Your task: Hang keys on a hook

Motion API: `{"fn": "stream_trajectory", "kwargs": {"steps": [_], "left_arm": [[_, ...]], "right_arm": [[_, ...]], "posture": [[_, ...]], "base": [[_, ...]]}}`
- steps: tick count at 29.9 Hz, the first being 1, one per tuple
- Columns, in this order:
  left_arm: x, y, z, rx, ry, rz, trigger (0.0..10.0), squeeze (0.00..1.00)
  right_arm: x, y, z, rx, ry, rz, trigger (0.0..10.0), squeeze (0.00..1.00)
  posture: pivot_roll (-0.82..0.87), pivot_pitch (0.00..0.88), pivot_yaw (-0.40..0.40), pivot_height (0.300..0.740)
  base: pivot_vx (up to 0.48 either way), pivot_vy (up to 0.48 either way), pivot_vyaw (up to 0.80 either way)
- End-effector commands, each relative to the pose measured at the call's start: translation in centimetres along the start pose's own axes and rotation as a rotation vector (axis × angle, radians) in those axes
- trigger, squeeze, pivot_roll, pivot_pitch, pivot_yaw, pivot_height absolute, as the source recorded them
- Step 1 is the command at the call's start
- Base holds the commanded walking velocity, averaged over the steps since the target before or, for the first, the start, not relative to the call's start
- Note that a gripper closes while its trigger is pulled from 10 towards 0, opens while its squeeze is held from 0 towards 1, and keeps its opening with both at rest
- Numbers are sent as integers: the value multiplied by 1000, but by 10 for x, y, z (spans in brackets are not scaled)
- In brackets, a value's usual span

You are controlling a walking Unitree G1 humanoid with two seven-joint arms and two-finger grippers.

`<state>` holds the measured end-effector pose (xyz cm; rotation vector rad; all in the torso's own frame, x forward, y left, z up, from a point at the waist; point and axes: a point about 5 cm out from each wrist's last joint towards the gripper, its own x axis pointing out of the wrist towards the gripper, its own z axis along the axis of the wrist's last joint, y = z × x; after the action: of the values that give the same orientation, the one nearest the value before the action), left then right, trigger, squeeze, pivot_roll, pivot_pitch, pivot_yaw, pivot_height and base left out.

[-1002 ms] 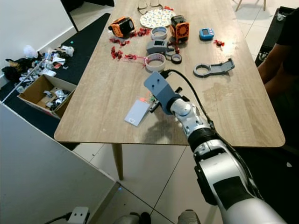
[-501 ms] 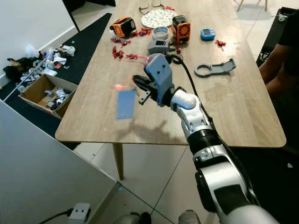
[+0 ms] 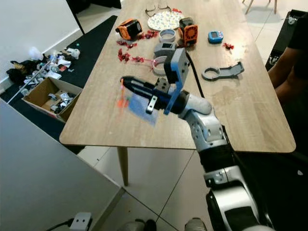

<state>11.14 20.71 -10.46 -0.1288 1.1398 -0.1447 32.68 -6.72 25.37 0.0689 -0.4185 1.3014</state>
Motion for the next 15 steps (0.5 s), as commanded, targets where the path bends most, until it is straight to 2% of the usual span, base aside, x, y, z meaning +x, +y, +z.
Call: {"fn": "stream_trajectory", "kwargs": {"steps": [1, 4, 5, 7, 8, 9, 11, 12, 15], "left_arm": [[-4, 5, -10, -11, 27, 23, 10000, 0], [-3, 3, -10, -14, 26, 25, 10000, 0], [-2, 2, -10, -15, 27, 24, 10000, 0], [-2, 1, -10, -15, 28, 24, 10000, 0], [-1, 0, -10, -16, 29, 23, 10000, 0], [-1, -1, -10, -17, 29, 23, 10000, 0], [0, -2, -9, -19, 29, 21, 10000, 0], [0, -3, -8, -24, 27, 21, 10000, 0], [1, -4, -8, -29, 25, 22, 10000, 0]], "right_arm": [[4, 8, 0, 14, -5, 50, 0, 0], [1, 16, -3, 46, 19, 96, 39, 0], [0, 18, -3, 49, 29, 102, 667, 0], [0, 19, -4, 46, 42, 104, 980, 0], [0, 20, -6, 42, 57, 104, 1922, 0], [-1, 20, -6, 39, 66, 103, 1922, 0], [-1, 19, -9, 19, 84, 67, 8314, 0], [0, 15, -11, 6, 89, 9, 10000, 0], [2, 12, -13, 4, 98, -50, 10000, 0]], "posture": [[-86, 142, 117, 740], [-89, 139, 117, 740], [-94, 136, 114, 740], [-94, 136, 114, 740], [-96, 135, 112, 740], [-96, 135, 112, 740], [-98, 133, 109, 740], [-99, 132, 107, 740], [-100, 131, 105, 740]], "base": [[0, 0, 0], [0, 0, 0], [0, 0, 0], [0, 0, 0], [0, 0, 0], [0, 0, 0], [0, 0, 0], [0, 0, 0], [0, 0, 0]]}}
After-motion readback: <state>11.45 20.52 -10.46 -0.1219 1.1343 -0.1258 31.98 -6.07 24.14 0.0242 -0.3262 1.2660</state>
